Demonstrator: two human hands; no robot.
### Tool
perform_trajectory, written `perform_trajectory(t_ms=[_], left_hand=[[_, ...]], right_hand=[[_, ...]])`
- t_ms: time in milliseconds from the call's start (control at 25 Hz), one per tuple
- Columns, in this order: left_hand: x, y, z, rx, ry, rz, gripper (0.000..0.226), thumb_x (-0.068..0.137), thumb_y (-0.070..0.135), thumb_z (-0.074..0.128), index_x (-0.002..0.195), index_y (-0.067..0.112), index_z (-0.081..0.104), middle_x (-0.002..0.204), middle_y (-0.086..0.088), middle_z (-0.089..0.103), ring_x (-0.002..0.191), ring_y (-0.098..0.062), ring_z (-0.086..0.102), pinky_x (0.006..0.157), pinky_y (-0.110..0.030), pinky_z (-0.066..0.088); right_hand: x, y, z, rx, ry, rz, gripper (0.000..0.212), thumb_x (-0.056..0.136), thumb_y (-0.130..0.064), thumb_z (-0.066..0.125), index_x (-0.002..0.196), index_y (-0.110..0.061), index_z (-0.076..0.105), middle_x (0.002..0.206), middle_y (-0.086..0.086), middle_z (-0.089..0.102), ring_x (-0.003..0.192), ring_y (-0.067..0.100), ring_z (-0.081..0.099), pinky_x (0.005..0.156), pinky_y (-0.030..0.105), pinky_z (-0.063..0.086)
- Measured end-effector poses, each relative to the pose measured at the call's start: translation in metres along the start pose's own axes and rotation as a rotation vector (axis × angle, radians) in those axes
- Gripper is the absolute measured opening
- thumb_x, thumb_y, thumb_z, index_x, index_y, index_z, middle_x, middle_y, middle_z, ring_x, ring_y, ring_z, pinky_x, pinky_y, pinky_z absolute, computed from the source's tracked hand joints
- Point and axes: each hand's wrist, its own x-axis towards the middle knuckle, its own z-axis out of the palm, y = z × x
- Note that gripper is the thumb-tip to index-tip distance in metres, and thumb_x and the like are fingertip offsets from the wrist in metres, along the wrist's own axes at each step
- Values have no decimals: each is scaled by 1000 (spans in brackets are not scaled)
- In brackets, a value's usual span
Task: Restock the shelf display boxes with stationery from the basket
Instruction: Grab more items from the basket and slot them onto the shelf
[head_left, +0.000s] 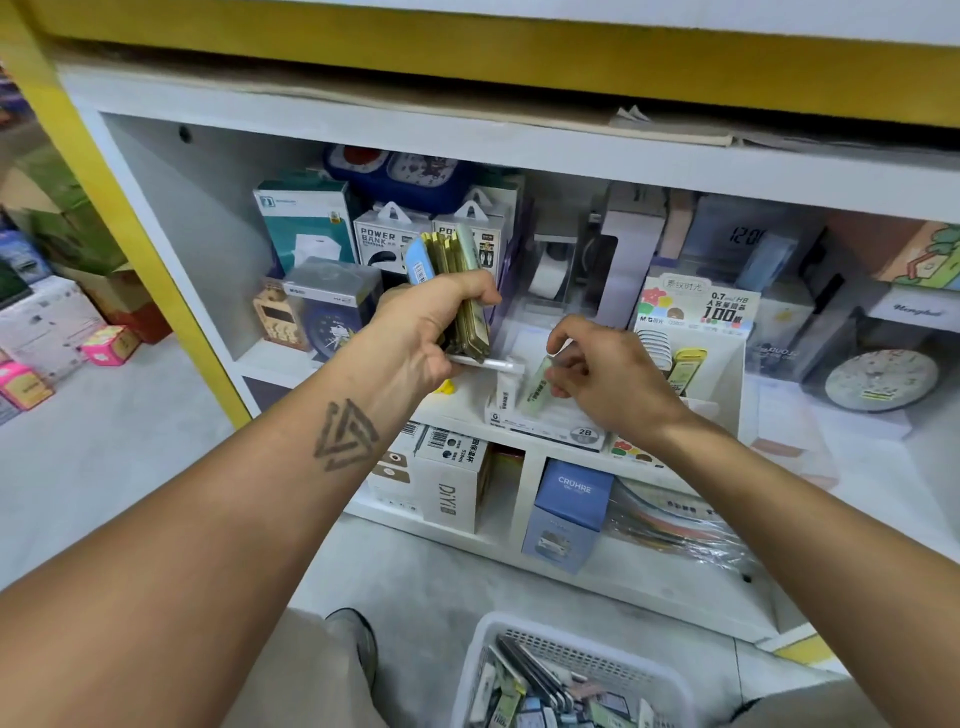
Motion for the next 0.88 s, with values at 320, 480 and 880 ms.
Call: perform_trajectory(t_ms=[320, 480, 880], left_hand=[[-8, -2, 4, 22, 0, -11, 34, 66, -6, 69, 95, 11, 63, 63, -7, 56, 38, -17, 53, 46, -26, 48], [-8, -3, 6, 19, 5, -3, 37, 66, -6, 69, 99, 9, 64, 64, -8, 57, 37, -17, 53, 46, -26, 49], [-3, -11, 20, 43, -63, -14, 42, 62, -4, 71, 101, 10, 60, 76, -10, 59, 55, -22, 58, 56, -30, 51]], right_hand=[[-3, 3, 6, -134, -26, -148, 22, 91, -4, 62, 89, -24, 53, 80, 4, 67, 78, 28, 68, 72, 47, 59], [-2, 1, 5, -191, -37, -167, 17, 92, -7, 61, 87, -21, 53, 79, 6, 66, 78, 29, 67, 69, 46, 57], [-6, -18, -7, 205, -28, 181, 17, 101, -16, 56, 107, -18, 72, 87, 0, 71, 66, 21, 70, 58, 27, 54]])
